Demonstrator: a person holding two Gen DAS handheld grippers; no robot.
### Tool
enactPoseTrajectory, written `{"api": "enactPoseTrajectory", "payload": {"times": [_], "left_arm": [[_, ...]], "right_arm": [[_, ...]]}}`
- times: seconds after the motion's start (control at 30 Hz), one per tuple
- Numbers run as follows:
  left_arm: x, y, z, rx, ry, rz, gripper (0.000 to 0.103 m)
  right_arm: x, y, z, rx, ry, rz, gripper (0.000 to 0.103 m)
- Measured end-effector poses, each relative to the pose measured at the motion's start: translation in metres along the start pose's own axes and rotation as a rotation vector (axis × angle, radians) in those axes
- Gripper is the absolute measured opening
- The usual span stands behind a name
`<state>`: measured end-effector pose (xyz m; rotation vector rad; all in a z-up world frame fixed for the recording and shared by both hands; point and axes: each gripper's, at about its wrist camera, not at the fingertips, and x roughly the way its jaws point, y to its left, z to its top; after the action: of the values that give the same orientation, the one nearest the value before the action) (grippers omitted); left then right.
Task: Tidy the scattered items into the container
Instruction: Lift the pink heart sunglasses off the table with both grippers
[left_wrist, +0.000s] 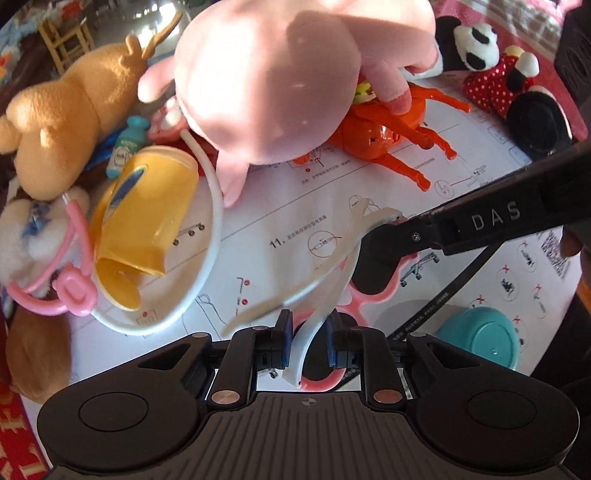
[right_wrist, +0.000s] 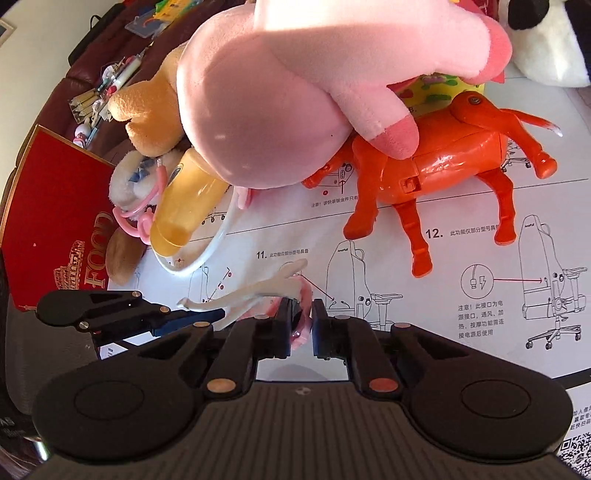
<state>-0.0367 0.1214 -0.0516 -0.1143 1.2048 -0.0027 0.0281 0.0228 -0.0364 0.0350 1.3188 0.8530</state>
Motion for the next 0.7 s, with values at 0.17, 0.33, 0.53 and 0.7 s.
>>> {"api": "enactPoseTrajectory", "payload": {"times": [0.17, 0.33, 0.53, 0.7], "left_arm": [[-0.006, 0.020, -0.004, -0.131, 0.046, -0.191, 0.006], [-0.004, 0.011, -0.017, -0.125, 0.081, -0.251, 0.002], [-0.003, 0.009, -0.021, -0.141, 0.062, -0.166, 0.008], [-0.005, 0.004, -0.018, -0.116, 0.033, -0.024, 0.021]], "right_arm": [[-0.006, 0.017, -0.011, -0.127, -0.040, -0.086, 0.018], [-0.001, 0.024, -0.023, -0.205, -0.044, -0.129, 0.019], [0.007, 0.022, -0.029, -0.169, -0.020, -0.120, 0.020], [0.006, 0.023, -0.030, -0.150, -0.007, -0.137, 0.023]]}}
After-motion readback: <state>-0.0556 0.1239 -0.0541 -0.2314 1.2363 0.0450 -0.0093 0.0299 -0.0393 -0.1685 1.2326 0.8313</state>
